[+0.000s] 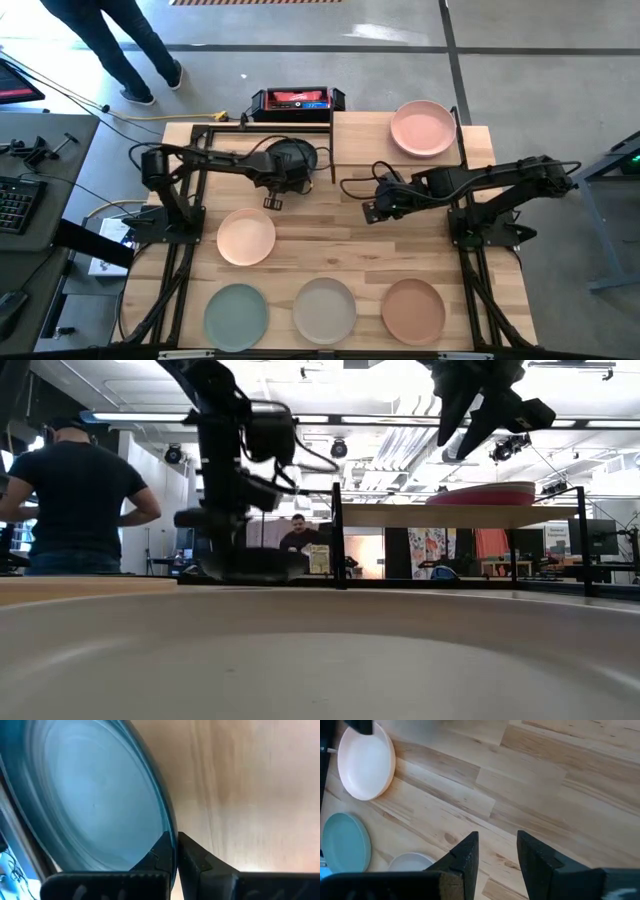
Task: Place and stack plates onto a shelf
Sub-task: Stack the black plate on top of the light pink plate on the shelf
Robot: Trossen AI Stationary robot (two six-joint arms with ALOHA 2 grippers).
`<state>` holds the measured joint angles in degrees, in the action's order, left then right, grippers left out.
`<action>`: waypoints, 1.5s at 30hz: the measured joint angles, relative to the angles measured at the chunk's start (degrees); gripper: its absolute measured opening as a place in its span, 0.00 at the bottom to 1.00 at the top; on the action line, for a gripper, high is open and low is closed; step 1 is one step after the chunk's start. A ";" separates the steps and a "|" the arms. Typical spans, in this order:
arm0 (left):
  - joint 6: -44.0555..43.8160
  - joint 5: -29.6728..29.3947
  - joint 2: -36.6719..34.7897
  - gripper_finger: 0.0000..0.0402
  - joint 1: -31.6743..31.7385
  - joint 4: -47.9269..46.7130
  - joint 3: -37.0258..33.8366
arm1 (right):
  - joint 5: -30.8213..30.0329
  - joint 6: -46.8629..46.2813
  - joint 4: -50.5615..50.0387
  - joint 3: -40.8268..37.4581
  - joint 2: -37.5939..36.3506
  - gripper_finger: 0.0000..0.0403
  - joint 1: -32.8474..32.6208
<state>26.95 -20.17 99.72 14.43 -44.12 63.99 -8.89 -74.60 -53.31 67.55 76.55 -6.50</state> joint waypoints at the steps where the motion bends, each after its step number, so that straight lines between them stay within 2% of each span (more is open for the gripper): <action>1: -0.59 -0.04 -0.94 0.00 -0.20 -0.38 0.00 | -0.22 -0.01 0.02 0.00 0.00 0.28 0.00; 11: -4.27 -0.43 -13.54 0.00 -6.27 -7.83 0.00 | -3.04 0.01 0.04 0.00 0.00 0.28 0.13; 20: -2.72 0.50 -21.38 0.00 -19.38 -10.37 0.01 | -1.16 0.01 0.80 0.00 0.00 0.28 0.13; 26: -2.72 -1.55 -20.83 0.00 -29.16 -10.07 0.02 | -0.52 0.01 1.40 0.00 0.00 0.28 1.29; 32: -2.77 -4.51 -17.92 0.00 -35.76 -9.76 0.02 | 0.81 1.60 4.17 0.00 0.00 0.28 4.10; 40: 0.23 -7.43 -13.49 0.00 -41.39 -4.57 0.14 | 2.92 5.64 10.92 0.00 0.00 0.28 5.91; 45: 3.36 -8.59 -9.34 0.00 -42.38 -4.53 3.47 | 3.15 6.12 11.56 0.00 0.19 0.28 5.88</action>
<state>30.31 -28.75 90.38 -27.94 -48.64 67.46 -5.73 -68.47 -41.75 67.55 76.74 -0.62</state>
